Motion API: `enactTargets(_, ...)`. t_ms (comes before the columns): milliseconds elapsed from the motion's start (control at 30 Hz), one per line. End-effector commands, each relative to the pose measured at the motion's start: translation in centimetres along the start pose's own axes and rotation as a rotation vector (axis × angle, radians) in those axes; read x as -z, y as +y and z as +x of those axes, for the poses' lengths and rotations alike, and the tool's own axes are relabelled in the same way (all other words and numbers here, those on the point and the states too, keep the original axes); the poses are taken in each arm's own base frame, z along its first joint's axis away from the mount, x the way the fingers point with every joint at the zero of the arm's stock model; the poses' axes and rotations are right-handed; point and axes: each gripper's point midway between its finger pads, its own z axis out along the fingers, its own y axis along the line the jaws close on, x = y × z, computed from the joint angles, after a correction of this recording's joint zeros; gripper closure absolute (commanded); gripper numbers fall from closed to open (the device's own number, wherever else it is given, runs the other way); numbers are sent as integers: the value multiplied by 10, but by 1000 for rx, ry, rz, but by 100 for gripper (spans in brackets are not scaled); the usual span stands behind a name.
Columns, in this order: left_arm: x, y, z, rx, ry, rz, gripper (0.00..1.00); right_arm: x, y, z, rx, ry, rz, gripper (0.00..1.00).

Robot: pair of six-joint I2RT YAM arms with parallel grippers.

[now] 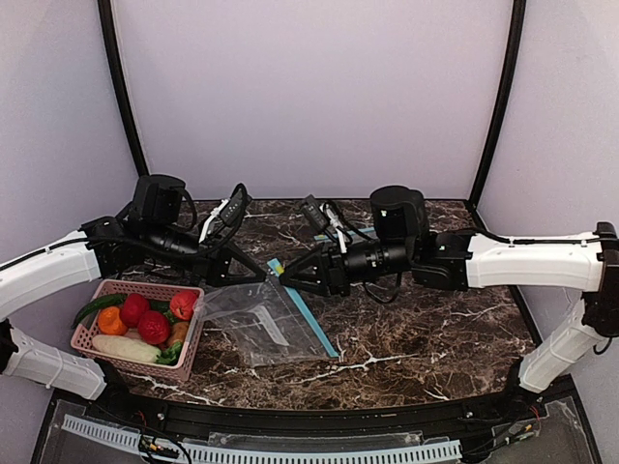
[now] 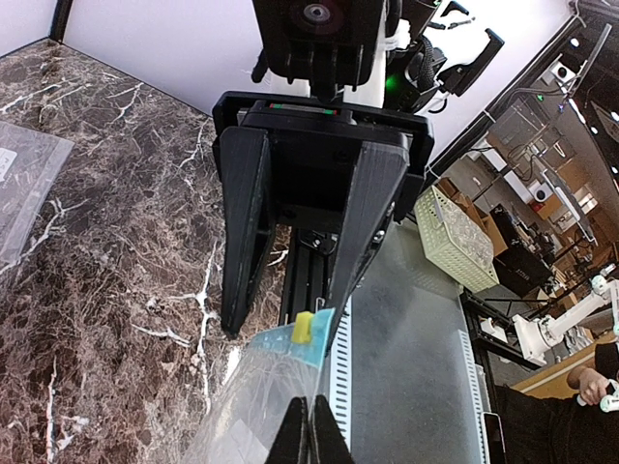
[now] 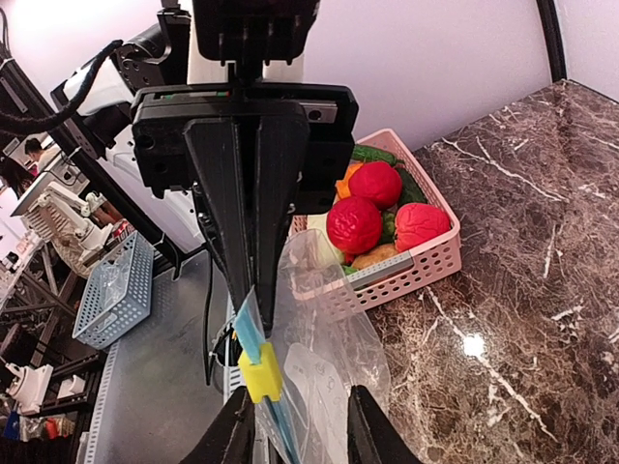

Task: Place the food in the zip-top bag and seal the zipper
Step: Unzip the zipper from the zipper food storage bag.

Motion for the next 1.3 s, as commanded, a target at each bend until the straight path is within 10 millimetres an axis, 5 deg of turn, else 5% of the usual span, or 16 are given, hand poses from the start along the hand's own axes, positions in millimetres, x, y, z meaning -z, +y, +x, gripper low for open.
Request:
enactTargets(0,-2,-3,2,-15,1,22,99,0,15,-21,48,-52,-68,68)
enactTargets(300,-3,-1,2,-7,0,23,99,1,21,-24,64,-60,-96,75)
enactTargets(667,-3,5,-2,9,-18,-9,99,1,16,-17,51,-56,-75,100)
enactTargets(1267,1,19,-12,22,-59,-119,99,8,-2,10,-1,-21,12,100)
